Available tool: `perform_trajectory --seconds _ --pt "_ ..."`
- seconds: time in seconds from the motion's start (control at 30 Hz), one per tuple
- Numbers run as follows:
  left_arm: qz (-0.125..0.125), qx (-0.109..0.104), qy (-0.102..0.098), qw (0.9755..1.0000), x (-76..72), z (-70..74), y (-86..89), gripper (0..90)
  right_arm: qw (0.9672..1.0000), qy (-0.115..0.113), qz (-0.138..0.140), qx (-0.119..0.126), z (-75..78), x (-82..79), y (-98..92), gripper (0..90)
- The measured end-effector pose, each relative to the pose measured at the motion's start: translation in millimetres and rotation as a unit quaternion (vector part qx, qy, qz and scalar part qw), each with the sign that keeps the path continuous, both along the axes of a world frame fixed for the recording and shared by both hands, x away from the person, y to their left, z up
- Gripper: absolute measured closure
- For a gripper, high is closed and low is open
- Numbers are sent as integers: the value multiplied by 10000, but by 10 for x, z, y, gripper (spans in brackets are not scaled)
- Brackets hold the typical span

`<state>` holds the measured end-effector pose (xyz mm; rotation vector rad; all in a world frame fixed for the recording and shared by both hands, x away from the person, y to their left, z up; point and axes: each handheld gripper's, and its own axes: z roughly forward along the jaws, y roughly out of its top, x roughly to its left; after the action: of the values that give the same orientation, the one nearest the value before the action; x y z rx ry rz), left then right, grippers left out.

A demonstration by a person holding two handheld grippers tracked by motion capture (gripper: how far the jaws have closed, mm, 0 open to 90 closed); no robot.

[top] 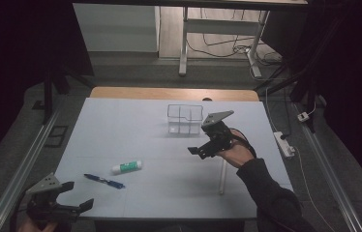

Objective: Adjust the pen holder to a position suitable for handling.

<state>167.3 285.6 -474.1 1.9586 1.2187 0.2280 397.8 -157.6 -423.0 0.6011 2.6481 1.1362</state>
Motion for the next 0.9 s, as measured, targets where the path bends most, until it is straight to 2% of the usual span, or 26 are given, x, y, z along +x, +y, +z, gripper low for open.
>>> perform_trajectory --seconds 0.3,0.4,0.7,0.83,0.9 --pt "-39 -64 20 10000 7 -3 13 4 9999 57 -121 -63 22 232 110 1" --pt "-54 -64 21 10000 7 -3 12 4 9999 -6 -58 -156 33 327 168 0" --pt "-86 -69 30 9999 10 -4 9 4 9997 55 133 -200 74 508 280 0" --pt "-97 -71 32 9999 11 -4 9 4 9995 -17 209 -239 94 611 349 0" --pt "-101 -74 33 9999 11 -4 9 4 9990 -71 225 -366 99 667 400 0"
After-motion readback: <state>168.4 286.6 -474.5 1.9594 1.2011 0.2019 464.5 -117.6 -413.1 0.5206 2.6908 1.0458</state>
